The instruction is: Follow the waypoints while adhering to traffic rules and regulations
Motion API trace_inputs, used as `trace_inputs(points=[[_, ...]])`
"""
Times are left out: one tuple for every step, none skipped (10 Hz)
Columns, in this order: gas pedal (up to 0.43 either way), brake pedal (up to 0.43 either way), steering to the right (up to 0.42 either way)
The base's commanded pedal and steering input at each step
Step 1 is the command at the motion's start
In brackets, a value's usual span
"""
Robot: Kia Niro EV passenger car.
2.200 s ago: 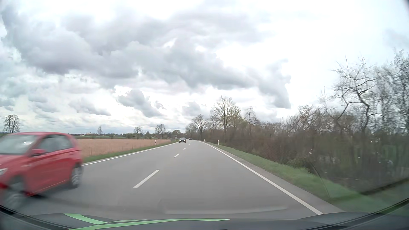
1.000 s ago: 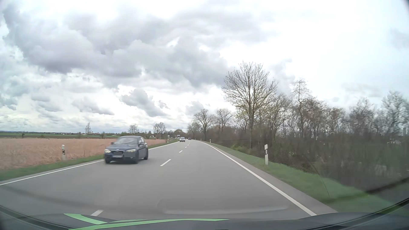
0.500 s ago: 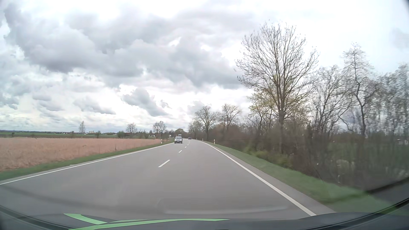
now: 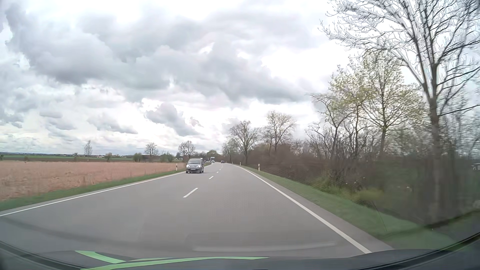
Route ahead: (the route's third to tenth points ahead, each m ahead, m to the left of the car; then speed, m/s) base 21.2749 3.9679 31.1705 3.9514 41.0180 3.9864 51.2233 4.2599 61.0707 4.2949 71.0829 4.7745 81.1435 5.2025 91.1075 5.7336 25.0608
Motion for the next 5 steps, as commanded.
trace_inputs(points=[[0.240,0.000,-0.003],[0.240,0.000,-0.003],[0.240,0.000,-0.003],[0.240,0.000,-0.002],[0.240,0.000,-0.003]])
